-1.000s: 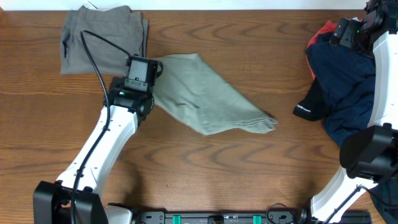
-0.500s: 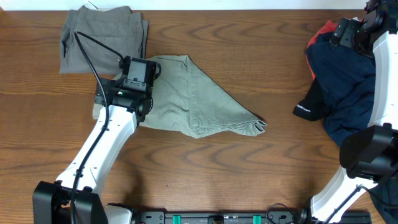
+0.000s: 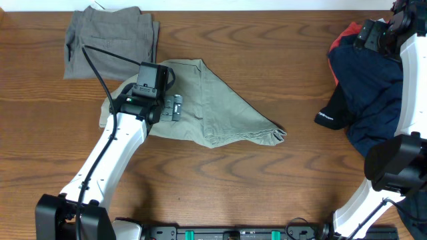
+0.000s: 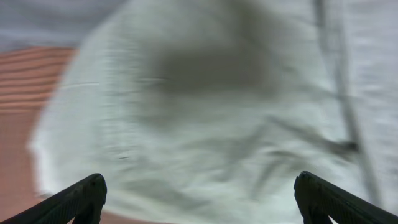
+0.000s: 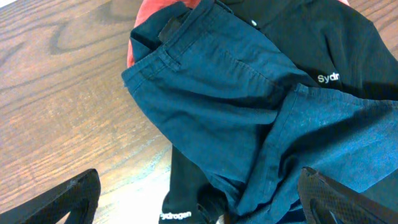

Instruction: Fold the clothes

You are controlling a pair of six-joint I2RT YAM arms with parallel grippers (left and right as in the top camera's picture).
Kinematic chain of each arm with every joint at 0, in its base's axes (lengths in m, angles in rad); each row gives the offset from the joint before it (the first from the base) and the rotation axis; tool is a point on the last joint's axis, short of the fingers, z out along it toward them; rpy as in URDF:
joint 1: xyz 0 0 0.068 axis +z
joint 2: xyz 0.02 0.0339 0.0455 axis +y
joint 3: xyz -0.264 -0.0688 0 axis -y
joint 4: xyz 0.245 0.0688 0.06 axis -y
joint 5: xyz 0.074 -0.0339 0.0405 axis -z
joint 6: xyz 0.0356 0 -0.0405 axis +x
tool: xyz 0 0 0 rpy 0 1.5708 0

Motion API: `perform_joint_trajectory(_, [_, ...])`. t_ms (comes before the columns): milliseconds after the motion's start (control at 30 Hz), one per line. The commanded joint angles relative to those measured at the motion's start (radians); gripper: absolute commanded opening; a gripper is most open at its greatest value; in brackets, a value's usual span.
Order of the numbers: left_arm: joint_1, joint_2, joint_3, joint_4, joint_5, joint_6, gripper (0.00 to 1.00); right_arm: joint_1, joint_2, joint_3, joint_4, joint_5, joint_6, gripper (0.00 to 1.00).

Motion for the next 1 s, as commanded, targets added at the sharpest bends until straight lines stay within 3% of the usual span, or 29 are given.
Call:
perform_joint_trajectory(0, [0.003, -0.001, 0.004, -0.004, 0.208, -0.011, 0.98, -0.008, -0.021, 0.005, -0.001, 0.0, 0.015, 0.99])
perform_joint_trajectory(267, [0.003, 0.001, 0.003, -0.014, 0.354, -0.019, 0.98, -0.007, -0.021, 0.005, 0.018, -0.052, 0.023, 0.99])
perform_joint_trajectory(567, [0.003, 0.001, 0.003, -0.018, 0.354, -0.021, 0.98, -0.002, -0.02, 0.002, 0.012, -0.494, 0.038, 0.96])
perform_joint_trajectory(633, [0.003, 0.001, 0.003, -0.018, 0.354, -0.021, 0.98, 0.011, -0.017, -0.002, 0.036, -0.529, 0.038, 0.7])
perform_joint_trajectory(767, [0.003, 0.001, 0.003, -0.018, 0.354, -0.021, 0.98, 0.06, -0.004, -0.004, 0.056, -0.445, 0.039, 0.05])
perform_joint_trajectory(967, [0.003, 0.001, 0.003, -0.018, 0.354, -0.021, 0.98, 0.145, 0.049, -0.01, 0.043, -0.19, 0.032, 0.01])
